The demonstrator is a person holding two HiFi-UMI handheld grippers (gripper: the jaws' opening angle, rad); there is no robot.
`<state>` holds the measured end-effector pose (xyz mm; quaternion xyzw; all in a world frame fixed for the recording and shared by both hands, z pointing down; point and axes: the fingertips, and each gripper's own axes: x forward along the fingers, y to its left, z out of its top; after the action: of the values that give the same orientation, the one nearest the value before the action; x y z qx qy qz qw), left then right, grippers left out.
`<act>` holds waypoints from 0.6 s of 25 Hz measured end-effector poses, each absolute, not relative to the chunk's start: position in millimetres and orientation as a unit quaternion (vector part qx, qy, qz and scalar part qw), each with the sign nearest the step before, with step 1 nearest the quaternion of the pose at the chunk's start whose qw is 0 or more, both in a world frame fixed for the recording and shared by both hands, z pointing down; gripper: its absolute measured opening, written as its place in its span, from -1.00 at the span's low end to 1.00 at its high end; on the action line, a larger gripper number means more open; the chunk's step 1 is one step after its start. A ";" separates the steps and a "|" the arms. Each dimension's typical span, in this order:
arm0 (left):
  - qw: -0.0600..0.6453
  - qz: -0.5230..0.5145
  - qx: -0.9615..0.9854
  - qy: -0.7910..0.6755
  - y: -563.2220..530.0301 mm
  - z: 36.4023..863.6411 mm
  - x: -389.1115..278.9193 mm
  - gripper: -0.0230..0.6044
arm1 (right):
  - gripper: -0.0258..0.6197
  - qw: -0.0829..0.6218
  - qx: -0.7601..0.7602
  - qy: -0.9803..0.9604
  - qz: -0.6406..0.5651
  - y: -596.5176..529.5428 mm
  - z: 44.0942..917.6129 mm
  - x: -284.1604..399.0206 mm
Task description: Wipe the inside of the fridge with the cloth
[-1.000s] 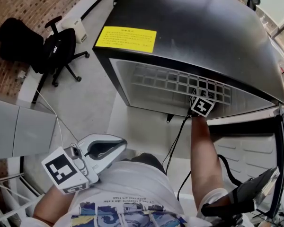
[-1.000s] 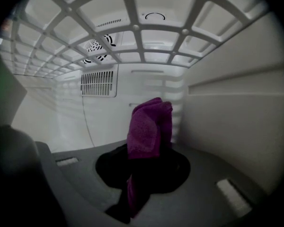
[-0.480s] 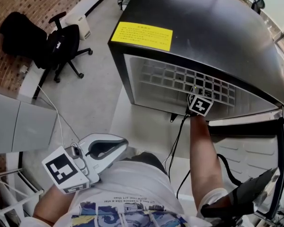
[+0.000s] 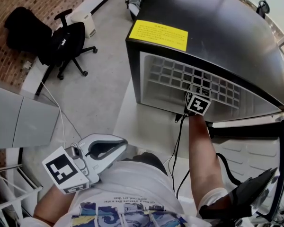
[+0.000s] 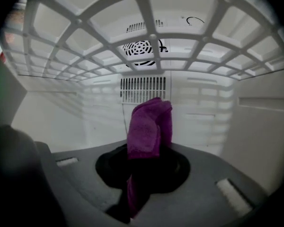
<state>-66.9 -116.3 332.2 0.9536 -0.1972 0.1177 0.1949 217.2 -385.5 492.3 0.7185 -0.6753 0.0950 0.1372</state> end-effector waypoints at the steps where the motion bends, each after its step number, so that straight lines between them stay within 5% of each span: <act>1: 0.195 0.118 0.953 -0.199 -115.6 332.0 -68.6 -0.91 | -0.75 0.137 0.716 -0.678 0.095 -386.4 492.4 213.2; 15: 0.195 0.119 0.947 -0.226 -111.2 330.7 -88.1 -0.91 | -0.75 0.142 0.678 -0.716 0.081 -400.8 491.2 154.1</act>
<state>-88.1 -111.2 330.7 0.9470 -0.2255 0.1194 0.1950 154.1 -400.8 491.2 0.6785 -0.7163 0.0815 0.1415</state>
